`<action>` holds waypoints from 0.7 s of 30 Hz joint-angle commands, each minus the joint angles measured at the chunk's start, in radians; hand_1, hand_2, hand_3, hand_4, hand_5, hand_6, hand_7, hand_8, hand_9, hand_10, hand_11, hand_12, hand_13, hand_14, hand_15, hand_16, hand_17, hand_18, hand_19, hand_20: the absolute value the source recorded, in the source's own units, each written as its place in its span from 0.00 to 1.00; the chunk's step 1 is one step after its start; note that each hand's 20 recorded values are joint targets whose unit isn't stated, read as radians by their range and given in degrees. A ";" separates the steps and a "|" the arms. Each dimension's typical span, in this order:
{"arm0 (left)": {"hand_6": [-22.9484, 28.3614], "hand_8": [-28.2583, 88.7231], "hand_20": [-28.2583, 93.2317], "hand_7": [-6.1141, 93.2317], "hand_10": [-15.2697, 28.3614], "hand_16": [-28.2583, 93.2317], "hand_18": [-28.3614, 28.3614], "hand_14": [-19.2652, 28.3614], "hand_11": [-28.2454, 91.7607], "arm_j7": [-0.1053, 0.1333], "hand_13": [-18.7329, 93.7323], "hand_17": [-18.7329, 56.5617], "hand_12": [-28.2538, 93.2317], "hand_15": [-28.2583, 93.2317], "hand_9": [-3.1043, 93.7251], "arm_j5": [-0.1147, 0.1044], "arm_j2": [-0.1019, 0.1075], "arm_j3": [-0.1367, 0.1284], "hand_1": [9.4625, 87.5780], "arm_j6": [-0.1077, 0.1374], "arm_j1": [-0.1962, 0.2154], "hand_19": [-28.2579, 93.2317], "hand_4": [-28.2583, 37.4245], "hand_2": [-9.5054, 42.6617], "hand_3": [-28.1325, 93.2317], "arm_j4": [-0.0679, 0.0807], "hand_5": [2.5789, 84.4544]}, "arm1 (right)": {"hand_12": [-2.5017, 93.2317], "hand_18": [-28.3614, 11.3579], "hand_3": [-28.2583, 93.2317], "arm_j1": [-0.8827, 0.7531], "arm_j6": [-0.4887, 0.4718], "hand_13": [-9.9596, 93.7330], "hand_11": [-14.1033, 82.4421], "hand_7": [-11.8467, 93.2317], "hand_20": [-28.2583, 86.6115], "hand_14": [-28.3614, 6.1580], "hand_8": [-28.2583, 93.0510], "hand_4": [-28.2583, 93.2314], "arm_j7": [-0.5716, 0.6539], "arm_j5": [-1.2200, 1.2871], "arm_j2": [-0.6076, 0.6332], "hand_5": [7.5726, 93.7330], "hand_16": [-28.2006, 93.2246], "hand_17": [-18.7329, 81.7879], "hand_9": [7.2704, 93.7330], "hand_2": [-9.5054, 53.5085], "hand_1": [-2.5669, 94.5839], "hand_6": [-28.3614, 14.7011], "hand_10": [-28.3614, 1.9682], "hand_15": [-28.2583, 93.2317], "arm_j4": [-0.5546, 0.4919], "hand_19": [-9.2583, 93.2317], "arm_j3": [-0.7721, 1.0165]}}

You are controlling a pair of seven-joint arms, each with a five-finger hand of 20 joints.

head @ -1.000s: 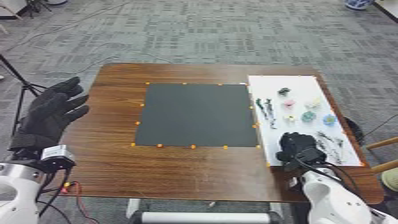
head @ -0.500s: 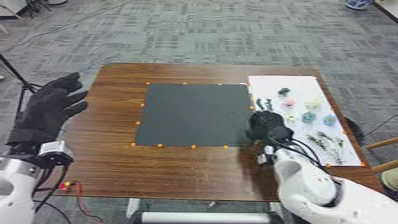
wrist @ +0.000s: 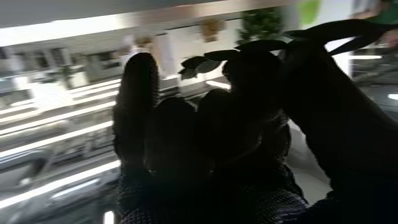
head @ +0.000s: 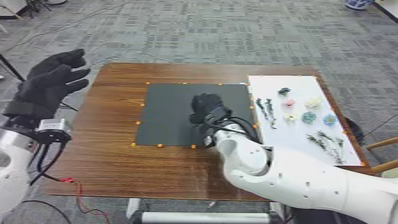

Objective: Arrange flowers

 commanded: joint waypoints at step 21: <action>0.49 0.12 0.33 0.37 0.59 0.17 0.84 0.68 0.51 -0.009 0.25 0.13 0.34 0.63 0.19 0.021 0.030 0.269 0.24 -0.054 -0.313 0.57 0.00 0.02 0.80 0.079 0.25 | 0.60 0.27 0.93 -0.067 -0.114 0.82 0.82 0.67 0.53 0.49 0.45 0.04 0.100 -0.082 -0.312 0.81 0.59 0.53 0.86 0.00 0.44 0.67 0.60 0.92 0.213 0.82 -0.011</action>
